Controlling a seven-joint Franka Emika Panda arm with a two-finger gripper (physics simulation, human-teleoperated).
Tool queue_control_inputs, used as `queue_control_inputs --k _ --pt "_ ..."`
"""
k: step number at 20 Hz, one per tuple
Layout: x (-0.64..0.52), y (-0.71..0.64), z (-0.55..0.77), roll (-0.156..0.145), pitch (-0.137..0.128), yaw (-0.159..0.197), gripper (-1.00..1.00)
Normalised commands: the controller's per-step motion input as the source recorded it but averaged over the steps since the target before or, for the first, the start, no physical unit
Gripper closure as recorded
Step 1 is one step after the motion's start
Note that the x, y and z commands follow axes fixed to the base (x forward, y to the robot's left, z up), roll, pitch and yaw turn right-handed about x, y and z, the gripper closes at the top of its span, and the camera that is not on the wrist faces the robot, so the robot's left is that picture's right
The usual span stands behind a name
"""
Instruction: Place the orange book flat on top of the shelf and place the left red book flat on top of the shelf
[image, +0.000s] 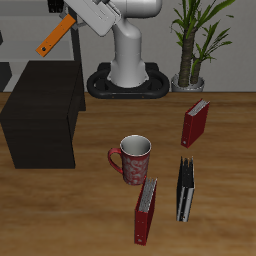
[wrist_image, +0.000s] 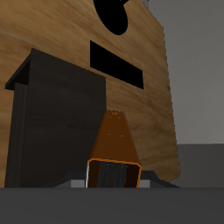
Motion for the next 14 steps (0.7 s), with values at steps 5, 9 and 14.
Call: queue_control_inputs --k 5,9,14 --pt "-0.02 -0.44 -0.25 -0.059 0.04 -0.016 1.0" --pt "-0.08 -0.29 -0.14 -0.051 0.037 -0.03 1.0" --pt "0.02 -0.17 -0.15 -0.029 0.03 -0.006 1.0"
